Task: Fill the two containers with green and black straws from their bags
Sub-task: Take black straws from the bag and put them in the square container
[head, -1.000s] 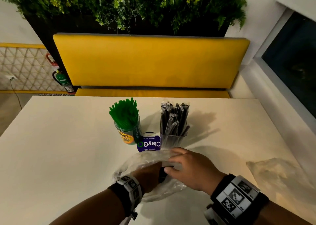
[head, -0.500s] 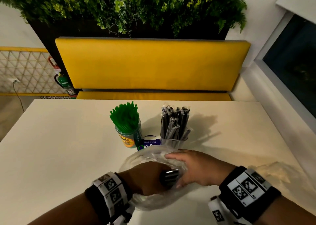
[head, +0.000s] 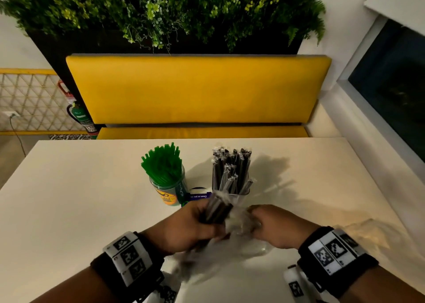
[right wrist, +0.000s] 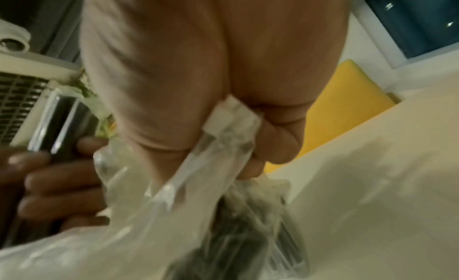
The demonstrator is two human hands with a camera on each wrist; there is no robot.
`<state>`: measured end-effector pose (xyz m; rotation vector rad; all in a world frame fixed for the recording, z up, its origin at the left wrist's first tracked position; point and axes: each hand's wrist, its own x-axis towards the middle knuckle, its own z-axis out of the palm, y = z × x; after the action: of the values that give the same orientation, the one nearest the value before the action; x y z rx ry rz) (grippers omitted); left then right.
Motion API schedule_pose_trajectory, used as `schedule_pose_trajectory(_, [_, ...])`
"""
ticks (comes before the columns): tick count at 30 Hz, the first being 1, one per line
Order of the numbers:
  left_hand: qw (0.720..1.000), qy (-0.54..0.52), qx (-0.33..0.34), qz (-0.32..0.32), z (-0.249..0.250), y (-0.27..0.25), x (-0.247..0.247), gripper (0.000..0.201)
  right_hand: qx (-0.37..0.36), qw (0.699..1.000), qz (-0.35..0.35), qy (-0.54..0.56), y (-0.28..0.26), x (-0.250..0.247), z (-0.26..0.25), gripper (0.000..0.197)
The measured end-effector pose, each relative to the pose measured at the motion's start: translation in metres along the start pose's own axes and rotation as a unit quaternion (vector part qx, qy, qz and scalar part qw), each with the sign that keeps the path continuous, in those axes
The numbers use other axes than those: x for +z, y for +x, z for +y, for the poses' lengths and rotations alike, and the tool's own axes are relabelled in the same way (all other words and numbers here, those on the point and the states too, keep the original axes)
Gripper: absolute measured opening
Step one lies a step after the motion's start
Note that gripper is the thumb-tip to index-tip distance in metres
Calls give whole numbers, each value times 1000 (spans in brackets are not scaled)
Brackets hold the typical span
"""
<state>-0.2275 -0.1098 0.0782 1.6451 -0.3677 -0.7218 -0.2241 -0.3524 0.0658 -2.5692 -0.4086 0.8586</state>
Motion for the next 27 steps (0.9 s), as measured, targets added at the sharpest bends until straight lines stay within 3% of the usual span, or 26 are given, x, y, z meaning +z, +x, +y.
schedule_pose_trajectory(5, [997,-42,63,7,30,2,-21,15,-8,990,-27,-140,-6,15,-4,36])
schedule_pose_trajectory(9, [965,-148,120,182,63,20,-48,13,-48,981,6,-188,-3,20,-26,45])
schedule_pose_trajectory(12, [941,-146,133,274,80,39,-57,15,-25,980,35,-194,2,15,-34,56])
schedule_pose_trajectory(21, [936,-144,121,298,91,101,-45,17,-17,984,20,-179,7,9,-23,52])
schedule_pose_trajectory(24, [921,-155,109,341,81,124,-41,19,-23,986,12,-167,4,6,-19,54])
schedule_pose_trajectory(27, [907,-124,141,376,72,135,-36,16,-24,988,10,-150,4,5,-17,55])
